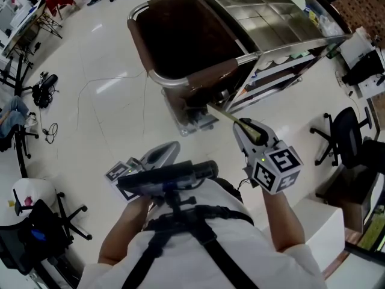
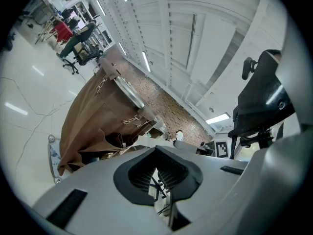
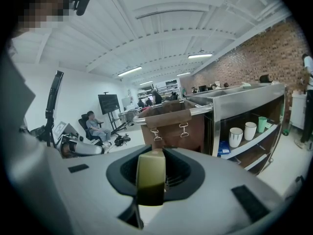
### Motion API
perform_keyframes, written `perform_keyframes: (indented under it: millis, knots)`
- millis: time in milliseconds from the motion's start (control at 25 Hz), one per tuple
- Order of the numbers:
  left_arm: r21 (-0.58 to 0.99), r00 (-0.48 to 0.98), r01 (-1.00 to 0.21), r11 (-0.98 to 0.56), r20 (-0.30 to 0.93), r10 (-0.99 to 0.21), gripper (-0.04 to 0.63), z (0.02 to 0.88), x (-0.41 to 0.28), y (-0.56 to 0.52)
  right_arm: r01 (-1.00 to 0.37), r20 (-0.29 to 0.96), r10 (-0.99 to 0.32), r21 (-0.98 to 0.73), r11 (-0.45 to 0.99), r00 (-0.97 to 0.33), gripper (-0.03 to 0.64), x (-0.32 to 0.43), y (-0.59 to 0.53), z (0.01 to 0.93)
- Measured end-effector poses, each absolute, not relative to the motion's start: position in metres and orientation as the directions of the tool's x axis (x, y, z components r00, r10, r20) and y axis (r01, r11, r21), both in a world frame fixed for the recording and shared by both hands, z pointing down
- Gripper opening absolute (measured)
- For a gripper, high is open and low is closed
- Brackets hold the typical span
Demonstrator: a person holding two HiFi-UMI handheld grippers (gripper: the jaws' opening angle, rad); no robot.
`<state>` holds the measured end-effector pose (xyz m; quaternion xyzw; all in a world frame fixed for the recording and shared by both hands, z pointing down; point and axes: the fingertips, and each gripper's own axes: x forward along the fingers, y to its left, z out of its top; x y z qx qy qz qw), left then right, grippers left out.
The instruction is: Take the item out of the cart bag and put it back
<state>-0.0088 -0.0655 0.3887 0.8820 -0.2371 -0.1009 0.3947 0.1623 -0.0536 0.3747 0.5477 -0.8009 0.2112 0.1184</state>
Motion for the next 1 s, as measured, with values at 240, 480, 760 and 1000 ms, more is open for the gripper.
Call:
perform_keyframes:
  millis: [240, 480, 760, 1000]
  knots:
    - [0.744, 0.866, -0.334, -0.579, 0.001, -0.499, 0.002, 0.3881, -0.0091, -0.0665, -0.926, 0.416, -0.828, -0.205, 0.317, -0.376, 0.075, 0.1613, -0.0542, 0.3714]
    - [0.743, 0.868, -0.337, -0.578, 0.007, -0.497, 0.002, 0.387, -0.0084, -0.0673, -0.923, 0.412, -0.827, -0.203, 0.327, -0.383, 0.075, 0.1597, -0.0563, 0.368]
    - [0.739, 0.871, -0.335, -0.584, 0.006, -0.492, 0.002, 0.3868, -0.0072, -0.0678, -0.923, 0.41, -0.827, -0.199, 0.329, -0.384, 0.075, 0.1593, -0.0572, 0.3664]
    - [0.739, 0.867, -0.339, -0.582, 0.006, -0.498, 0.002, 0.3872, -0.0084, -0.0696, -0.92, 0.412, -0.823, -0.203, 0.334, -0.39, 0.075, 0.1579, -0.0605, 0.3688]
